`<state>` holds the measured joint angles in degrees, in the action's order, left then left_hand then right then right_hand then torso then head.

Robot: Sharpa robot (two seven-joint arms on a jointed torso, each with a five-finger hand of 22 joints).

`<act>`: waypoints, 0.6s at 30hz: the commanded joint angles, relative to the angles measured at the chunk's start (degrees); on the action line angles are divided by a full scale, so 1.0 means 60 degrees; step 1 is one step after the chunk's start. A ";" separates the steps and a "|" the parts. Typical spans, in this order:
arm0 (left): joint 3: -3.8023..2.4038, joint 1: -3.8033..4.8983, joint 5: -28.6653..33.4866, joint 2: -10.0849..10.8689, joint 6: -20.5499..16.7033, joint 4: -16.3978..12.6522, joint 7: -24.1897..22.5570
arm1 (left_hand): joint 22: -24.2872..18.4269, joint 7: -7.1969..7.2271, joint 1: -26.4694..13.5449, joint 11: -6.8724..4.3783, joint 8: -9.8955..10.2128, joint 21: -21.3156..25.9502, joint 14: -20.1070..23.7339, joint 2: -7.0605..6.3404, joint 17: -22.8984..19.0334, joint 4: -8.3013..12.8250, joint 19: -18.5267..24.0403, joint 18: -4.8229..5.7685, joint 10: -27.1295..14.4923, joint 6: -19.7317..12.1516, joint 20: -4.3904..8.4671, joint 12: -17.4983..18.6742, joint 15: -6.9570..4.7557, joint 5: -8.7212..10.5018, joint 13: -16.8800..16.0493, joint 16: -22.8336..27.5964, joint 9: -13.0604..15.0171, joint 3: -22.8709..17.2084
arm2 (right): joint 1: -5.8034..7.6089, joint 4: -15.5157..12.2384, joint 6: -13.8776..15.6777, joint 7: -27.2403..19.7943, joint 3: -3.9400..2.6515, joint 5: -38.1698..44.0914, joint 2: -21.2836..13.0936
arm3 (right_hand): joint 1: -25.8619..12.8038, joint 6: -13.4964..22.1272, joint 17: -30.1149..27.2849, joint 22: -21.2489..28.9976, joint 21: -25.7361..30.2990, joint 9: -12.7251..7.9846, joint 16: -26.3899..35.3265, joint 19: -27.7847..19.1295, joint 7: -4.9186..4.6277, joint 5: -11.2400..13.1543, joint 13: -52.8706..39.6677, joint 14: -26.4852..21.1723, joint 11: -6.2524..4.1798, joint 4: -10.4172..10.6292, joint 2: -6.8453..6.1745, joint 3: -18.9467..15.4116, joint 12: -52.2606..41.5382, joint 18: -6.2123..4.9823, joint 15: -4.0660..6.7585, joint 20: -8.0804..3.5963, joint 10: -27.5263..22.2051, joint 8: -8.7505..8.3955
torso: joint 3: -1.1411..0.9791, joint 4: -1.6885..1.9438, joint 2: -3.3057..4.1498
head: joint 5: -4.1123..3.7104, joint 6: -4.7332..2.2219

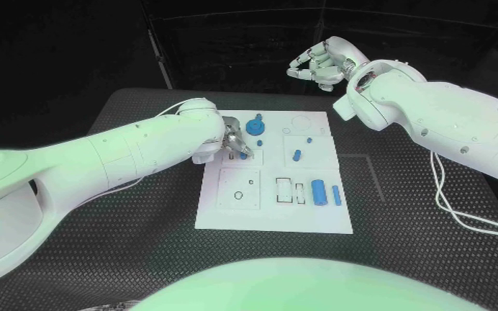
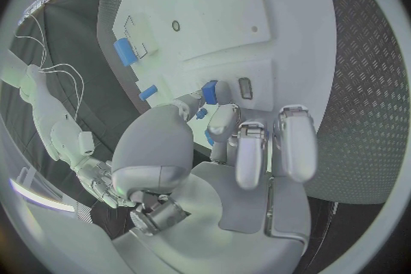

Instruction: Assemble the parts on the task board

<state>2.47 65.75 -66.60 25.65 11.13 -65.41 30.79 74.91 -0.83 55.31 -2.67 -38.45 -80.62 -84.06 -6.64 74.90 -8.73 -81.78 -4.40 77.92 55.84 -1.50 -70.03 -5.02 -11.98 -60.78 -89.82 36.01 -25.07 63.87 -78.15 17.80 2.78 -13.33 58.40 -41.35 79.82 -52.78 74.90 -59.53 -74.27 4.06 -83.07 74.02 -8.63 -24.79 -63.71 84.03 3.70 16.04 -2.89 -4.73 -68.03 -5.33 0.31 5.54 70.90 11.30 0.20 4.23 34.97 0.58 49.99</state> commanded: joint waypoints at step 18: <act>0.0010 -0.0026 -0.0053 0.0020 -0.0273 -0.0028 0.0033 | 0.0388 -0.0025 0.0016 -0.0008 -0.0049 0.0018 -0.0990 0.0164 0.2516 -0.0949 -0.0063 0.0199 0.0055 0.0073 0.0079 -0.0108 -0.0076 0.0047 -0.0016 -0.0029 -0.0350 0.1713 | 0.0019 0.0039 -0.0131 -0.0115 -0.0005 0.0017 0.0019 | -0.0177 0.0123 0.0482 0.0335 0.0249 -0.0017 0.0172 -0.0248 -0.0039 -0.0063 0.0119 0.0492 0.0045 0.0083 0.0107 -0.0225 0.0132 -0.0187 0.0015 0.0035 -0.0186 0.0029 | 0.0002 0.0000 0.0000 | -0.0026 0.0001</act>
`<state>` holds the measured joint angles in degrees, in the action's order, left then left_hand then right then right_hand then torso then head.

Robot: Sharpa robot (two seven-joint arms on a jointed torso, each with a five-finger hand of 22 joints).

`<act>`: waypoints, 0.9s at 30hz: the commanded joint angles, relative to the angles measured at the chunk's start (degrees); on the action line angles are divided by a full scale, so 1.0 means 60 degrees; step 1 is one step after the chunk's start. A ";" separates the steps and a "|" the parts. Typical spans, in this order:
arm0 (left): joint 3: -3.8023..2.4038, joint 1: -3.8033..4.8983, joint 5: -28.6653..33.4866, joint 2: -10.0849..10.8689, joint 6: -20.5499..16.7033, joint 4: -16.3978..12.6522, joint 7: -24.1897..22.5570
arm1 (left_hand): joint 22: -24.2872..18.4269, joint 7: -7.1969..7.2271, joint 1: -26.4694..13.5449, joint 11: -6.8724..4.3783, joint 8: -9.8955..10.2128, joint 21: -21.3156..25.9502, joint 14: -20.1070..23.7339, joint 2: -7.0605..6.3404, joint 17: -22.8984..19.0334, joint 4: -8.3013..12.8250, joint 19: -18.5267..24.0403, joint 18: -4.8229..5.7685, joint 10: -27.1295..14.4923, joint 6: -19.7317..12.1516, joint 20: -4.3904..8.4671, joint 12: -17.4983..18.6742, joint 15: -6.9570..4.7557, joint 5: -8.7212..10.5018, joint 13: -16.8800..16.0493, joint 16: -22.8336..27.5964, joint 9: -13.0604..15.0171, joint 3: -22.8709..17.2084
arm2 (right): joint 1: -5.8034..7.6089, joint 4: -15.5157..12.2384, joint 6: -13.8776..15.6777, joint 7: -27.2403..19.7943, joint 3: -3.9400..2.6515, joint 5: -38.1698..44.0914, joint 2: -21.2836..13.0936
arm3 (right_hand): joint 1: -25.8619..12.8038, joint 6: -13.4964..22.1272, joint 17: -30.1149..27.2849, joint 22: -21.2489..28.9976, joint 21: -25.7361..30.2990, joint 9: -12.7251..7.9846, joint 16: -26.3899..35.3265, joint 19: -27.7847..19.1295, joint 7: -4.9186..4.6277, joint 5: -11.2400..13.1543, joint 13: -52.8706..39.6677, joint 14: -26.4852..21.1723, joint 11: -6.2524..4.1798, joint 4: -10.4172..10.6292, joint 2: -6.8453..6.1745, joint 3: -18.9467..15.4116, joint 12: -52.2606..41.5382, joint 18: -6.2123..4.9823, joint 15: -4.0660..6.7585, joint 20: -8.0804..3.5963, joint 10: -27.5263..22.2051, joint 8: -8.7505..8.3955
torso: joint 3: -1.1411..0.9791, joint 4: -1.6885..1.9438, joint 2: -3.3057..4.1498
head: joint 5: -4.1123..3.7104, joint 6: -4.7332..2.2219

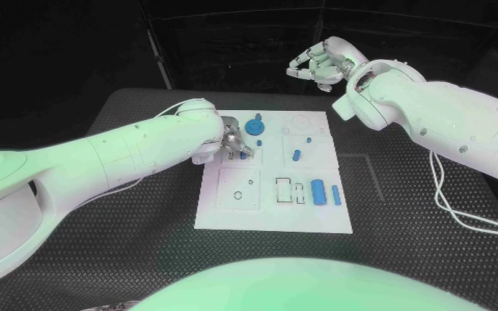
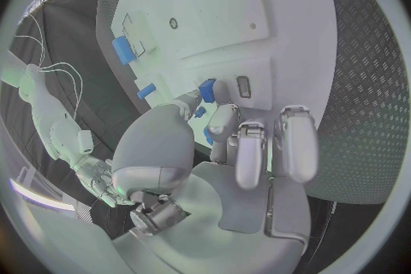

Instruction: Assemble the parts on the task board

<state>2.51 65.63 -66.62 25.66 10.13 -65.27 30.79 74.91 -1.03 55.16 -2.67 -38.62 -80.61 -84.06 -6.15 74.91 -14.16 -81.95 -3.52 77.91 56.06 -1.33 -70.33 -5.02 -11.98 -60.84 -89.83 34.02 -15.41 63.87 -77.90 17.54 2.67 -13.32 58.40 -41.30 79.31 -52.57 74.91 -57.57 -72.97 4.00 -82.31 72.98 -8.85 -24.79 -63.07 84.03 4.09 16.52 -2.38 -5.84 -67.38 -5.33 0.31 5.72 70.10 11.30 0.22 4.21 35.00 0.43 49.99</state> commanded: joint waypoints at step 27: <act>-0.1034 0.0555 -0.0048 0.0835 0.0085 -0.0753 0.0047 | -0.0269 -0.0306 0.0433 0.0249 0.0345 0.0627 -0.0990 0.0253 0.2516 -0.0385 0.0412 -0.0103 -0.0819 -0.0769 -0.0068 0.0795 0.0087 0.0017 0.1232 -0.0029 -0.0487 0.1453 | 0.0011 0.0115 -0.0056 -0.0088 0.0007 0.0011 -0.0057 | -0.0157 0.0119 0.0487 0.0019 0.0053 -0.0010 0.0048 -0.0083 -0.0013 -0.0046 0.0010 0.0488 -0.0009 0.0007 0.0035 -0.0102 0.0016 -0.0187 0.0006 0.0015 -0.0061 0.0029 | 0.0013 0.0005 0.0020 | -0.0083 0.0001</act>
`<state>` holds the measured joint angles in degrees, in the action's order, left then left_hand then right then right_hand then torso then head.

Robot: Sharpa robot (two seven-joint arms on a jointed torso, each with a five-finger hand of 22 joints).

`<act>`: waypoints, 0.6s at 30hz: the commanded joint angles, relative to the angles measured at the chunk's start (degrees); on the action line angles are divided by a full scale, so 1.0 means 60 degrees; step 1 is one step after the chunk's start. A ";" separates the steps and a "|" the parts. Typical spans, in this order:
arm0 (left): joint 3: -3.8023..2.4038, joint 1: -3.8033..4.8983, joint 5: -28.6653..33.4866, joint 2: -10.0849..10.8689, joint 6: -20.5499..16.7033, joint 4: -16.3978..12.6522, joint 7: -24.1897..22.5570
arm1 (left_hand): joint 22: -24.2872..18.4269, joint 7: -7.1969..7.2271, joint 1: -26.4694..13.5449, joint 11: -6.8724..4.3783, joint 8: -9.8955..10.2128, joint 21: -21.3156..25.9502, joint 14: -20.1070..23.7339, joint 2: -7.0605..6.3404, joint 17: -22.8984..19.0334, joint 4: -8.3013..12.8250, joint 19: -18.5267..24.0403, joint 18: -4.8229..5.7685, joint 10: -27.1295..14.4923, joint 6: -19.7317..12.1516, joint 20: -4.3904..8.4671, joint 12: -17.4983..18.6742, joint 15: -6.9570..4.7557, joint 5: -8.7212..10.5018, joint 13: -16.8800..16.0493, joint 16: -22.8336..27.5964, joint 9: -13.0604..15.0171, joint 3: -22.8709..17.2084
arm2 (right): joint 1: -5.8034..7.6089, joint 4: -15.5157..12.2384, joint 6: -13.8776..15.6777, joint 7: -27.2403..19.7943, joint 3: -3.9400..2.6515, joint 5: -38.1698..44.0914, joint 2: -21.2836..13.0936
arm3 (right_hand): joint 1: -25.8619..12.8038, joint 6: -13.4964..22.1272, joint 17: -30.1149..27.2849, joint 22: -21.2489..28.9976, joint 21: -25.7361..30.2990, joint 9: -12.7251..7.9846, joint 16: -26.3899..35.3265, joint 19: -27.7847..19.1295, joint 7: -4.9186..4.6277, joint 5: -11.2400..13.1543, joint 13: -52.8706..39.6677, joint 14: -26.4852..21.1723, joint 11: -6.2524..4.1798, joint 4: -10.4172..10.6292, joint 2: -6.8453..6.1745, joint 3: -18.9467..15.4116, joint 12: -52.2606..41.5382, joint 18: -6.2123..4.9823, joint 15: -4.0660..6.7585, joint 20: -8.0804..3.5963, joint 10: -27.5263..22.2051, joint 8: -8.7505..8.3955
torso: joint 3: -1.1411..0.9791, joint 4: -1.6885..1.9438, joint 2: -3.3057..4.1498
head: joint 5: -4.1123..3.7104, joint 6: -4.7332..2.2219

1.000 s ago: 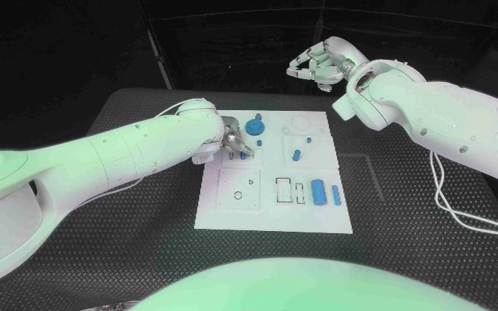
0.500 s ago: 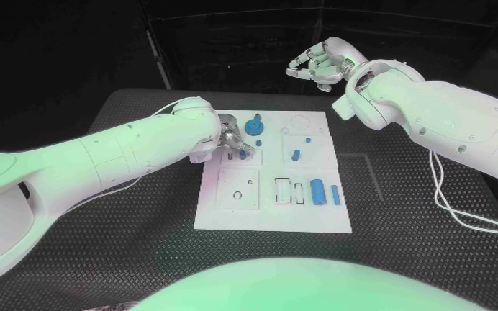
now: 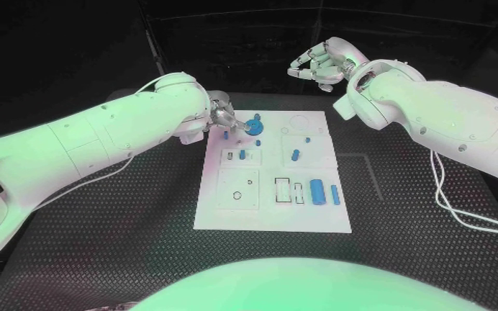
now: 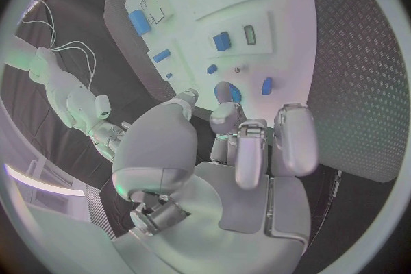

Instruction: Assemble the parts on the task board

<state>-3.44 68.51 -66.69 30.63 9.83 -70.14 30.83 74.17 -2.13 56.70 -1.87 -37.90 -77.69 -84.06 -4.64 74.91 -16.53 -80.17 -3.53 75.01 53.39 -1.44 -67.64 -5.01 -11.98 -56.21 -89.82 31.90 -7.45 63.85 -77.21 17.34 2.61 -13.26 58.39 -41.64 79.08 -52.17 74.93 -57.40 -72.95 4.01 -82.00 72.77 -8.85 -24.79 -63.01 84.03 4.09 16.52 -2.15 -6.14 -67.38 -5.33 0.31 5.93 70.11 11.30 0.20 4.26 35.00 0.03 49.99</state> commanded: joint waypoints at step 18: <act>0.0033 0.0324 -0.0035 -0.1115 0.1211 0.2639 -0.0039 | -0.0001 -0.0629 0.0657 0.0580 0.1374 0.0112 -0.0990 0.0375 0.2516 -0.0023 0.0068 -0.0100 -0.1079 -0.0821 -0.0488 0.0760 0.0508 0.0600 0.1205 -0.0029 -0.1070 0.1166 | 0.0005 0.0057 -0.0095 -0.0106 0.0004 0.0011 0.0093 | -0.0132 0.0056 0.0482 -0.0006 0.0054 -0.0010 -0.0002 -0.0049 -0.0013 -0.0036 -0.0012 0.0488 -0.0008 0.0004 0.0007 -0.0067 0.0003 -0.0187 0.0004 -0.0018 -0.0053 0.0033 | 0.0006 -0.0005 0.0019 | 0.0035 0.0001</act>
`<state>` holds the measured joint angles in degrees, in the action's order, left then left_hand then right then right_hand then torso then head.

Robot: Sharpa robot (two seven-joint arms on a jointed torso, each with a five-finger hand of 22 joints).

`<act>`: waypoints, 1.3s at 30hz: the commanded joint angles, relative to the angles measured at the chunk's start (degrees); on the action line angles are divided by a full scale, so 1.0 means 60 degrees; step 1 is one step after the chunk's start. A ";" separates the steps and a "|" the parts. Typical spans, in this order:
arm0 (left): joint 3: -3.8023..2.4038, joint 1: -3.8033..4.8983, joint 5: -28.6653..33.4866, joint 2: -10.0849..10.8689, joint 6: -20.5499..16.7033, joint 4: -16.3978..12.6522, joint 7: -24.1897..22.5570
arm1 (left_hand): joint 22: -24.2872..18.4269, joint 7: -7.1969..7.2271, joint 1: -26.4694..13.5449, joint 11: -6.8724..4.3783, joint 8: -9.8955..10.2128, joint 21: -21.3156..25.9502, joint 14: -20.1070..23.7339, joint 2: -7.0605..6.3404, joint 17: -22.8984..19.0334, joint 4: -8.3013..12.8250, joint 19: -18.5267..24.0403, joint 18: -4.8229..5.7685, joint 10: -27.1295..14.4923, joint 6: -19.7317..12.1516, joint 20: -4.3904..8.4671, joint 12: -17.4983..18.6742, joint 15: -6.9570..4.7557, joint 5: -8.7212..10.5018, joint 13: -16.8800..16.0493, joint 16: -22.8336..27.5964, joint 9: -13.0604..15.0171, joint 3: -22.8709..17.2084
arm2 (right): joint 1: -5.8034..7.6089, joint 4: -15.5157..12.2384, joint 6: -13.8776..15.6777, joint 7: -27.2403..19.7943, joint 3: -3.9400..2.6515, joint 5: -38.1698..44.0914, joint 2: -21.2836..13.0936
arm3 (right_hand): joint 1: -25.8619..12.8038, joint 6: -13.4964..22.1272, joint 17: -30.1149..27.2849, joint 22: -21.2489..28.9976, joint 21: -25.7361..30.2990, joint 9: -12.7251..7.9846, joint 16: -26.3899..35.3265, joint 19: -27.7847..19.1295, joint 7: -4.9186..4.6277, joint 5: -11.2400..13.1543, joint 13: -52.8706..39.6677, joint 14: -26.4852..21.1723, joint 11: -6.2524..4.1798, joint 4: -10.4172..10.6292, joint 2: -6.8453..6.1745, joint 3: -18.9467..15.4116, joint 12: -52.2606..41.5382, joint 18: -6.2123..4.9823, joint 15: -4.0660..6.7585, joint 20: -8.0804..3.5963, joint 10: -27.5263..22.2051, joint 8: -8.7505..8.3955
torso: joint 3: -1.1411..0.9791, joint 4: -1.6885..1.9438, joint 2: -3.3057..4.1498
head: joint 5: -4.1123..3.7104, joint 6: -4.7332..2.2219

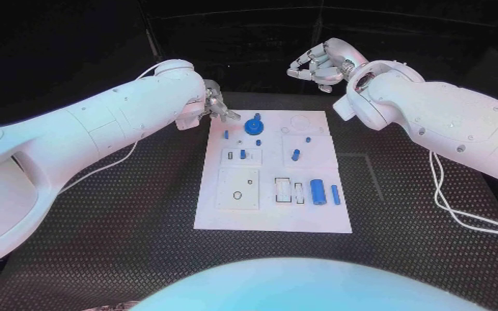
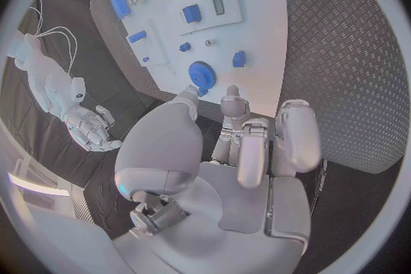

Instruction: Assemble the parts on the task board

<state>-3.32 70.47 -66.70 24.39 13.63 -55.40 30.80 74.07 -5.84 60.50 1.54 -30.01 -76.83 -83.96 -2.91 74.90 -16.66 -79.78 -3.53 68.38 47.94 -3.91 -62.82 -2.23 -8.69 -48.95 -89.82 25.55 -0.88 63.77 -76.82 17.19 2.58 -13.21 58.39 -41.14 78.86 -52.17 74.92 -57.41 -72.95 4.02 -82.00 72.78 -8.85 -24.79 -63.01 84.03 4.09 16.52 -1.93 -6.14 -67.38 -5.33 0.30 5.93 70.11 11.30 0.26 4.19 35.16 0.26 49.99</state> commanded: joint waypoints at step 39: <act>0.0104 -0.0349 -0.0053 -0.0849 0.0870 0.1638 -0.0063 | 0.0117 0.0051 0.1013 -0.0039 0.0129 -0.0056 -0.1007 0.0476 0.2516 0.0101 -0.0027 -0.0089 0.0020 0.0427 -0.0060 -0.0106 0.0016 0.0054 0.0087 -0.0029 -0.0241 0.0405 | 0.0013 -0.0011 -0.0104 -0.0110 -0.0005 0.0012 0.0070 | -0.0056 0.0048 0.0482 -0.0015 0.0054 -0.0006 0.0001 -0.0040 -0.0008 -0.0054 -0.0024 0.0488 -0.0013 -0.0024 0.0010 -0.0063 -0.0015 -0.0186 0.0006 -0.0017 -0.0041 0.0047 | -0.0011 0.0000 -0.0029 | 0.0036 0.0001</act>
<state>-2.67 68.29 -66.75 19.38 18.53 -45.60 30.73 74.72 -5.56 66.03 1.54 -29.51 -76.83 -83.96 0.15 74.91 -16.05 -79.77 -3.54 68.38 50.27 -3.90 -63.26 -2.24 -8.47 -48.42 -89.82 24.18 1.31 63.75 -76.82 16.88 2.45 -13.20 58.39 -40.77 78.86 -52.17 74.91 -57.42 -72.95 4.02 -82.00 72.78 -8.85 -24.79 -63.09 84.03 4.09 16.35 -1.93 -6.30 -67.38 -5.33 0.30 5.93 70.11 11.30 0.21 4.16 35.01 0.49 50.00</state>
